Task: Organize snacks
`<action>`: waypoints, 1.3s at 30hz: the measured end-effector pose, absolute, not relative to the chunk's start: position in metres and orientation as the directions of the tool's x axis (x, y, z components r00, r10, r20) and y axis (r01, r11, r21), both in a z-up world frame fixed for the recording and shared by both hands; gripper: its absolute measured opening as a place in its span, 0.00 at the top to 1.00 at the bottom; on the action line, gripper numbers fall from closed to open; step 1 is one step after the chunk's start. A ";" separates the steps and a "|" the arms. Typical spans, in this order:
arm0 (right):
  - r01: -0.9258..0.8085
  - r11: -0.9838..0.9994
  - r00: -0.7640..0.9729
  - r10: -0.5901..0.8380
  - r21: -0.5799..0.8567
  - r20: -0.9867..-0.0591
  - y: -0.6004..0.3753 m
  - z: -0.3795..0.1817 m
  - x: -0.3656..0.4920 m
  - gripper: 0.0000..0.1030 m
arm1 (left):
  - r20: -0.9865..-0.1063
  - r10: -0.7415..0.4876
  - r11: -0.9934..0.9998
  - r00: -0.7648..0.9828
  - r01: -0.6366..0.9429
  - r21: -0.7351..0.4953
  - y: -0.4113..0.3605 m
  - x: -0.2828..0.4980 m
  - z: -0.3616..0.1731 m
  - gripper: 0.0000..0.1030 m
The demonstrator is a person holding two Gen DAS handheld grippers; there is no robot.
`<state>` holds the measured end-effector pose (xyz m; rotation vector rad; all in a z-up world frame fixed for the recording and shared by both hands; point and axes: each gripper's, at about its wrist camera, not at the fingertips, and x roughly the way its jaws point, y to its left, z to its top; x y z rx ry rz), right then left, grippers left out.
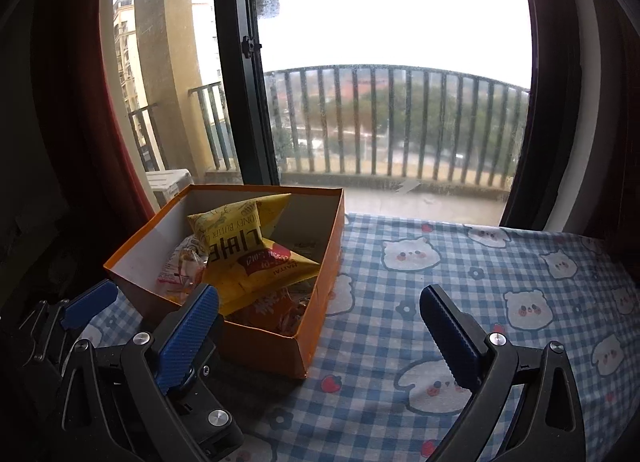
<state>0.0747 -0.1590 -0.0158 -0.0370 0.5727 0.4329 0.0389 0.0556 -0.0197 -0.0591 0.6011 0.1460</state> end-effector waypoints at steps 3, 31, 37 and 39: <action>-0.390 0.917 0.773 0.375 0.083 -0.511 -0.186 -0.009 0.062 0.01 | -0.543 0.107 0.991 0.833 -0.134 -0.009 0.038 0.026 -0.012 0.01; -0.166 0.980 0.910 0.194 0.106 -0.367 -0.326 0.001 -0.022 0.00 | -0.448 0.046 0.998 0.893 -0.056 -0.009 -0.034 -0.045 0.008 0.00; -0.168 0.982 0.913 0.189 0.090 -0.360 -0.326 0.003 -0.023 0.00 | -0.436 0.082 0.996 0.896 -0.094 -0.006 -0.032 -0.048 0.010 0.00; -0.170 0.981 0.915 0.192 0.093 -0.356 -0.327 0.003 -0.023 0.00 | -0.434 0.080 0.996 0.897 -0.093 -0.010 -0.032 -0.049 0.012 0.00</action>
